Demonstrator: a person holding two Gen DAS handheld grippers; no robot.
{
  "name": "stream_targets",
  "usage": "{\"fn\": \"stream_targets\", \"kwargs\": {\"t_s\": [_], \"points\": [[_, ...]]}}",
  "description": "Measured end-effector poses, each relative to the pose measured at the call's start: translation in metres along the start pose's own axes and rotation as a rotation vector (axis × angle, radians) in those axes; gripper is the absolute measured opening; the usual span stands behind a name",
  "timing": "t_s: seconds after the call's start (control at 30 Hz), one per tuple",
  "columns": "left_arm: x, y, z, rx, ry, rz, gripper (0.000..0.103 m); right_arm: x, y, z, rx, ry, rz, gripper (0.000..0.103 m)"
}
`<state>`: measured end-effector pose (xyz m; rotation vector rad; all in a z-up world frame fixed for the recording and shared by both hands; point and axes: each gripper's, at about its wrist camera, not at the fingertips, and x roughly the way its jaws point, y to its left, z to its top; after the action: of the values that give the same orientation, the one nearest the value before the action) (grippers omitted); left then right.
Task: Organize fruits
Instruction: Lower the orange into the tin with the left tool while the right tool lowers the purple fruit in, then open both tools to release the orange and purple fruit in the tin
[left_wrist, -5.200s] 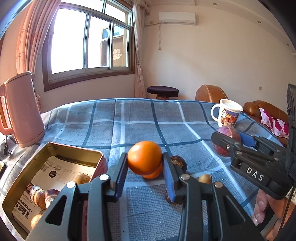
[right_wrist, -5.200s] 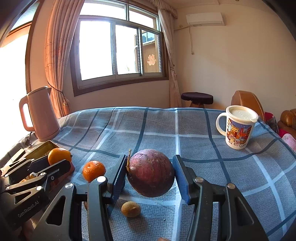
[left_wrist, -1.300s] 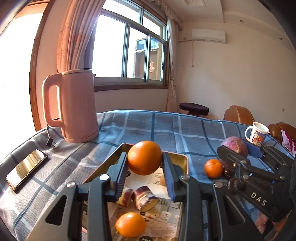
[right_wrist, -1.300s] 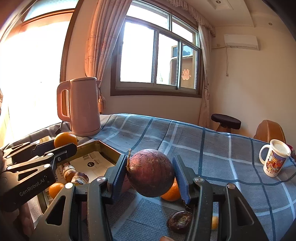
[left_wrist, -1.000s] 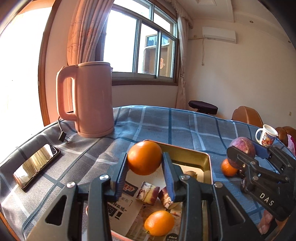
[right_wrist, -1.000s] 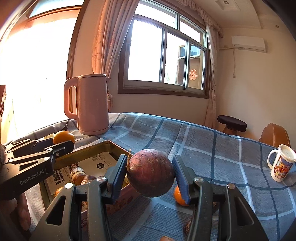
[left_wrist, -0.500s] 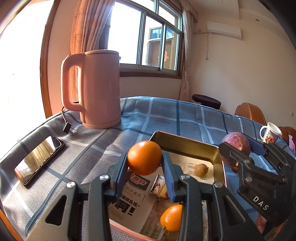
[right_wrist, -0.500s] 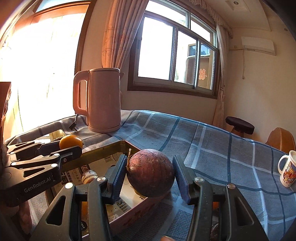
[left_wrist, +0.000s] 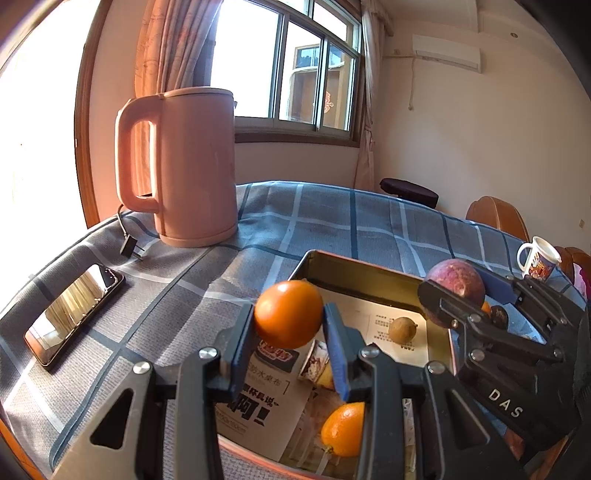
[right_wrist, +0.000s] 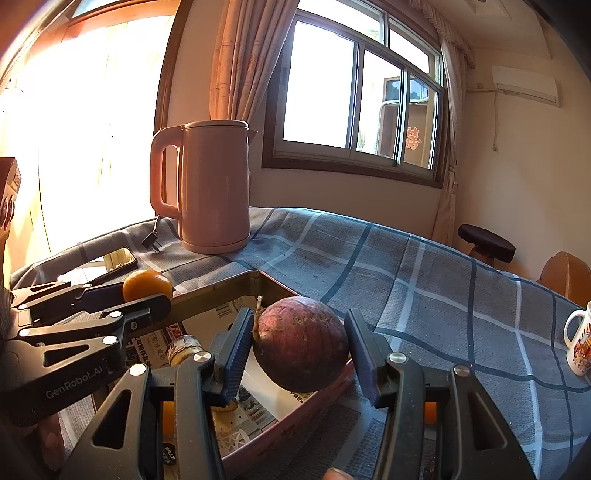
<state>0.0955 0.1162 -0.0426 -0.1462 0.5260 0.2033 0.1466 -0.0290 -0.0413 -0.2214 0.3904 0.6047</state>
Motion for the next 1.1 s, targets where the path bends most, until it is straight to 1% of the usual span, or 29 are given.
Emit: {"fn": "stream_targets", "kwargs": {"t_s": [0.33,0.63,0.87,0.97,1.0,1.03,1.07,1.1], "points": [[0.008,0.001,-0.001,-0.003,0.042,-0.014,0.039,0.015,0.004,-0.001,-0.016,0.077,0.010,0.052],[0.011,0.000,-0.002,-0.003,0.060,-0.012,0.039,0.035,0.011,-0.004,-0.053,0.187,0.017,0.052],[0.012,-0.001,-0.001,0.005,0.064,0.007,0.040,0.039,0.017,-0.004,-0.078,0.206,0.030,0.053],[0.009,-0.001,-0.001,0.007,0.051,0.013,0.047,0.039,0.020,-0.004,-0.087,0.205,0.030,0.055],[0.007,-0.002,-0.001,0.009,0.044,0.017,0.053,0.038,0.020,-0.004,-0.089,0.201,0.026,0.055],[0.005,-0.002,-0.001,0.012,0.035,0.026,0.062,0.038,0.021,-0.004,-0.090,0.196,0.024,0.058],[0.004,-0.002,-0.001,0.013,0.024,0.034,0.066,0.037,0.021,-0.004,-0.091,0.192,0.022,0.063],[0.001,-0.002,-0.001,0.013,0.010,0.044,0.070,0.035,0.020,-0.003,-0.088,0.183,0.019,0.064]]}}
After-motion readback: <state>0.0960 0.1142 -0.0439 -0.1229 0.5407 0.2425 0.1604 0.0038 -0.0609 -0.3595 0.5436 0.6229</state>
